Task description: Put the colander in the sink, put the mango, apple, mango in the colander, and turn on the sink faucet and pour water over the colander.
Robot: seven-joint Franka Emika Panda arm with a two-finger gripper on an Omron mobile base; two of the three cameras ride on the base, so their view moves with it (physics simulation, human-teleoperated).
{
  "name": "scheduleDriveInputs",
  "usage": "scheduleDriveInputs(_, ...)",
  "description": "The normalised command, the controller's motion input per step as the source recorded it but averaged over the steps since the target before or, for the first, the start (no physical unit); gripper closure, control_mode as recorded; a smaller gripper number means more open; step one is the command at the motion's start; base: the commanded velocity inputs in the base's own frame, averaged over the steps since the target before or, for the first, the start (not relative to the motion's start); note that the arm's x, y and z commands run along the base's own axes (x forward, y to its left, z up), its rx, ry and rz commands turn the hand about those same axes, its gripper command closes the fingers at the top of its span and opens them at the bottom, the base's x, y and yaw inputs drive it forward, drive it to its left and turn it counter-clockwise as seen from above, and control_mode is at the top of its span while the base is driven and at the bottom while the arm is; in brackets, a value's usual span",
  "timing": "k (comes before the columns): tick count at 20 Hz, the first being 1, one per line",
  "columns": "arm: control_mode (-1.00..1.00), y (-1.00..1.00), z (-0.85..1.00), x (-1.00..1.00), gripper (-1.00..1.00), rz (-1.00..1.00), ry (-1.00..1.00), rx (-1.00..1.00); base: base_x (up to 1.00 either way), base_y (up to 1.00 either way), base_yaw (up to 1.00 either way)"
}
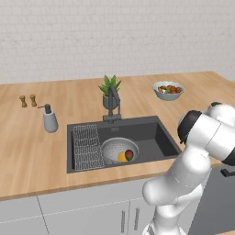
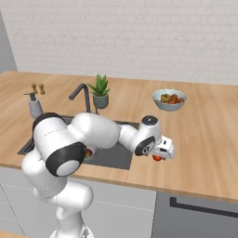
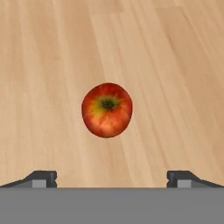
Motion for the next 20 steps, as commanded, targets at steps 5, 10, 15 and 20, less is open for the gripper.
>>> scheduleDriveInputs(5, -1.00, 0.00, -0.14, 0.30, -1.00, 0.00, 0.00, 0.00, 0.00, 0.00, 0.00)
scheduleDriveInputs(10, -1.00, -0.13, -0.15, 0.19, -1.00, 0.00, 0.00, 0.00, 0.00, 0.00, 0.00)
scheduleDriveInputs(15, -1.00, -0.21, -0.17, 0.17, -1.00, 0.00, 0.00, 0.00, 0.00, 0.00, 0.00)
scheduleDriveInputs(20, -1.00, -0.10, -0.14, 0.21, -1.00, 0.00, 0.00, 0.00, 0.00, 0.00, 0.00)
